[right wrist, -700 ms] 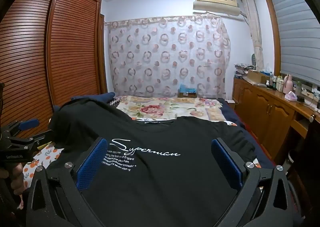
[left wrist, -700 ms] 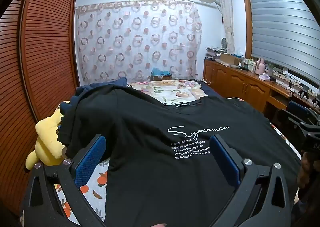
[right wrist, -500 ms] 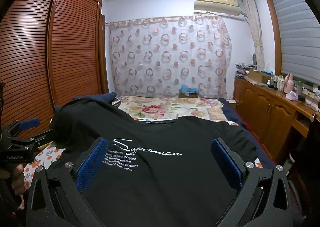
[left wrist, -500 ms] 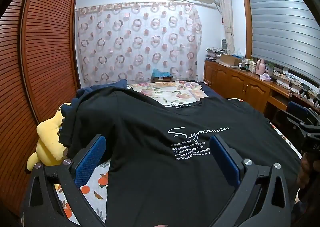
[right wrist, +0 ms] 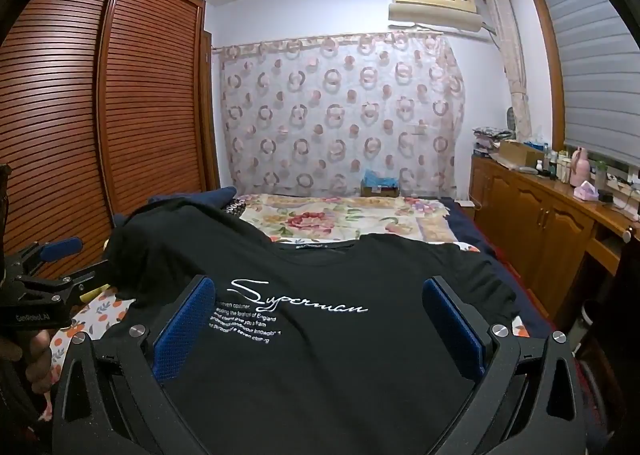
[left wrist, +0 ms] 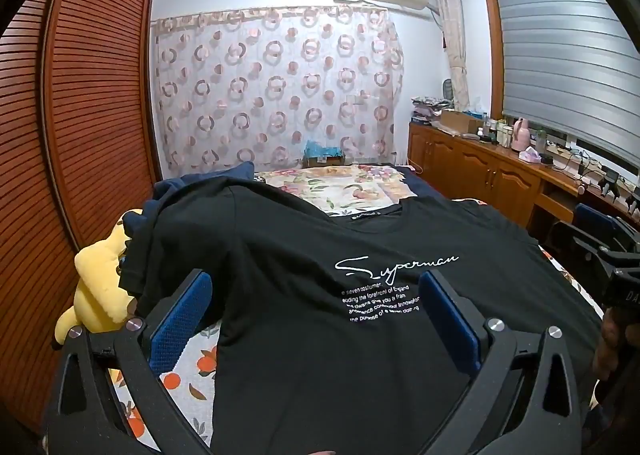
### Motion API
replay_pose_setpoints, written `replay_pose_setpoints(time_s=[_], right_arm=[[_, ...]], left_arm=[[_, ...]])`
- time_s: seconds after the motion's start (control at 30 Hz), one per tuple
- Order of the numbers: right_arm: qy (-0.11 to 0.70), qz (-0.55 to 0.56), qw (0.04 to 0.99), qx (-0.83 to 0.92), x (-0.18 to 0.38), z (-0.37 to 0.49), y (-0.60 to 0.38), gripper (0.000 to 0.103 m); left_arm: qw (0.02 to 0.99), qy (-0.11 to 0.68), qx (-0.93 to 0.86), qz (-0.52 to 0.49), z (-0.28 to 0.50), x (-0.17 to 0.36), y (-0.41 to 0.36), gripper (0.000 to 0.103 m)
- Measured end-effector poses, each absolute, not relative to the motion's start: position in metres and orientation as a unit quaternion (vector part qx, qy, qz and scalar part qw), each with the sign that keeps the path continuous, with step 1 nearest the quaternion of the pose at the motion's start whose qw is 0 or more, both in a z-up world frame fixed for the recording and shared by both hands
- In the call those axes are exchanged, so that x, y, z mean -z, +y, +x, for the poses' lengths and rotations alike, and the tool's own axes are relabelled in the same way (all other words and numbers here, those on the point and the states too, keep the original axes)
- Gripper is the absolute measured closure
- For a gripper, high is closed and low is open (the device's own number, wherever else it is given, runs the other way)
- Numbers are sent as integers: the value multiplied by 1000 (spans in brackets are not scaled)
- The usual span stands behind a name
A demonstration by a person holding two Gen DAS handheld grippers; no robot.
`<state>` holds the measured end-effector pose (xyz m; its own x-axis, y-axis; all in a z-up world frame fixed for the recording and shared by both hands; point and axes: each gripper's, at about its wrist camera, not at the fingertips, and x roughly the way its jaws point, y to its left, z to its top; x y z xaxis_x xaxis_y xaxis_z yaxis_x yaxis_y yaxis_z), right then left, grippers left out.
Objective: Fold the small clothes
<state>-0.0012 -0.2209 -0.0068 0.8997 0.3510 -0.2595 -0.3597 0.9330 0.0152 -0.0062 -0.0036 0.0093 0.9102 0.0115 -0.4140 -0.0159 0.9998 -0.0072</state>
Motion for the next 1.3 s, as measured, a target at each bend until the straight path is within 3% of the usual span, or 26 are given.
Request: replay_pose_setpoints(time_s=[1.3], right_arm=[[131,-19,974,-183,7,1,-221,0]], left_arm=[[979,203,-8,1,-12,-14,-7,0]])
